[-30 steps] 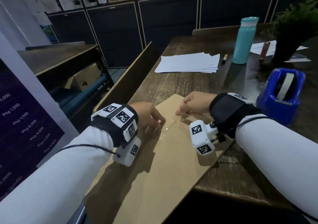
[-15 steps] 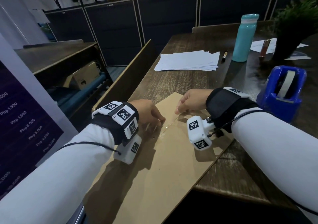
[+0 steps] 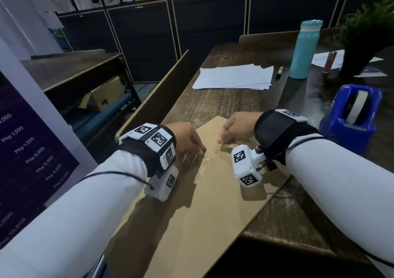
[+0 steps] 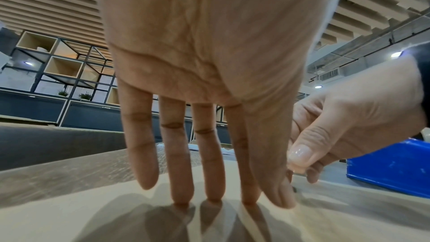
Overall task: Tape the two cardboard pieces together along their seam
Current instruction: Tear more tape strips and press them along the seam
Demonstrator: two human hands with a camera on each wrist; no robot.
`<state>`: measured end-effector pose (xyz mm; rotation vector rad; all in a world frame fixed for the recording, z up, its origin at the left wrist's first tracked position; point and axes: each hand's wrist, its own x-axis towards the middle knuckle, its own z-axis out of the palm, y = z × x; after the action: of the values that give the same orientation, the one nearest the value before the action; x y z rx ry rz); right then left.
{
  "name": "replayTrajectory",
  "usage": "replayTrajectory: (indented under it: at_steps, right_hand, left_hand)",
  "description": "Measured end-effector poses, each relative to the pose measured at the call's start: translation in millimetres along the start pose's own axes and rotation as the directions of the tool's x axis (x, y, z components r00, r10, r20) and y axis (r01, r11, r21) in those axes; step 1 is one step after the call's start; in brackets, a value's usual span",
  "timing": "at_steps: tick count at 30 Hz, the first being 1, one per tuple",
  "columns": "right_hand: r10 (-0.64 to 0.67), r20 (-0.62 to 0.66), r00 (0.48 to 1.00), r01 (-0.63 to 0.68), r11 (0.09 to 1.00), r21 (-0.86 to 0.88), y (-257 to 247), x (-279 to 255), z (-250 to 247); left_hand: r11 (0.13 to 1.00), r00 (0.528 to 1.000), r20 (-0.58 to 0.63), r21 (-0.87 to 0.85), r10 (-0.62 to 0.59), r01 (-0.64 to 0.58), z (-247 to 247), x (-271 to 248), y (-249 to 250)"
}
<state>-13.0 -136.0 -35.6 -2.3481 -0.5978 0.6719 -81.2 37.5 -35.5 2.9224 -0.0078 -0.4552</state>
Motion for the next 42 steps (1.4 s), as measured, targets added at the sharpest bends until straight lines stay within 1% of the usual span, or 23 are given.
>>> replayTrajectory:
  at_steps: [5,12,16,21,26,30,34,42]
  right_hand:
    - [-0.004,-0.017,1.0,0.005,1.0,0.017,4,4,2]
    - [-0.017,-0.032,0.999,0.018,0.999,0.029,6,8,5]
    - [-0.012,-0.043,0.999,0.013,0.999,0.03,7,8,7]
    - [-0.009,-0.051,0.999,0.009,1.0,0.006,6,7,8]
    - [-0.003,-0.067,0.998,0.004,1.0,0.002,5,7,10]
    - [-0.012,-0.083,0.997,0.011,1.0,-0.005,7,6,11]
    - [-0.028,-0.108,0.994,0.019,0.996,-0.083,5,5,12]
    - [0.008,-0.14,0.99,-0.023,0.993,-0.112,4,9,14]
  left_hand:
    - [0.999,0.999,0.023,-0.028,-0.022,0.023,-2,4,1]
    - [0.999,0.999,-0.028,-0.003,-0.041,0.041,-4,7,10]
    - [0.996,0.997,-0.026,0.043,-0.077,0.078,-6,12,17]
    - [0.995,0.997,-0.023,0.067,-0.076,0.077,-8,15,20]
    - [0.992,0.994,-0.054,0.081,-0.093,0.097,-1,17,22]
    - [0.991,0.994,-0.028,0.08,-0.107,0.109,0,19,23]
    - [0.991,0.995,-0.01,0.081,-0.104,0.104,-1,20,24]
    - [0.99,0.996,0.004,0.111,-0.091,0.09,1,20,23]
